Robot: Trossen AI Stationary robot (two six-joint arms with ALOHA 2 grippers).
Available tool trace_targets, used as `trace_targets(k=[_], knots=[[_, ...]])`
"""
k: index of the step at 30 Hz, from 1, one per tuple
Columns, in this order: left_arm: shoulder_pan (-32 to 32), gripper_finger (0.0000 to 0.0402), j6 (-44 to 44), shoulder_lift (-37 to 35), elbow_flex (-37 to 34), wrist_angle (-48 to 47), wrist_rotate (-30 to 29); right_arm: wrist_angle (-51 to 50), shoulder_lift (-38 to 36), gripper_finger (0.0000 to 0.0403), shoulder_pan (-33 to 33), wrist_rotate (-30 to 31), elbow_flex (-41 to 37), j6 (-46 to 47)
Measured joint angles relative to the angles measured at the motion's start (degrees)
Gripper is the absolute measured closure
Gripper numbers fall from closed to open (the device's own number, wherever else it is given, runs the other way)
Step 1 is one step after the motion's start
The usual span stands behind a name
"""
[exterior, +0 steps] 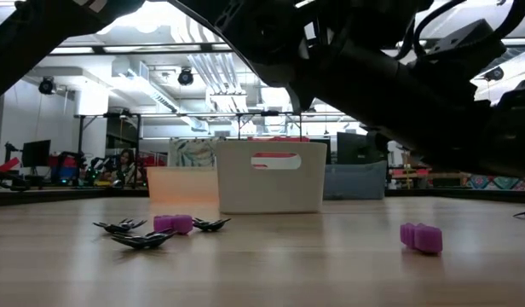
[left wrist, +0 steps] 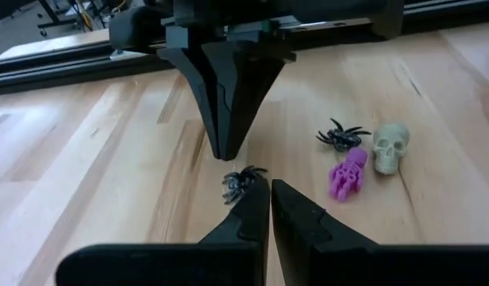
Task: Sort Halloween decoration
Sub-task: Put the black spider toy into the black bin
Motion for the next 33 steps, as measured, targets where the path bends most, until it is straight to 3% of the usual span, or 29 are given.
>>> trace_targets(k=[6, 33], knots=[[0.14, 0.0402, 1.21, 0.00, -0.01, -0.15, 0.01, 5.17, 0.00, 0.0394, 0.00, 0.36, -2.39, 0.00], [1.38, 0.0402, -0.76, 0.00, -1.75, 0.76, 0.45, 6.38, 0.00, 0.0394, 0.00, -0.01, -1.94, 0.80]])
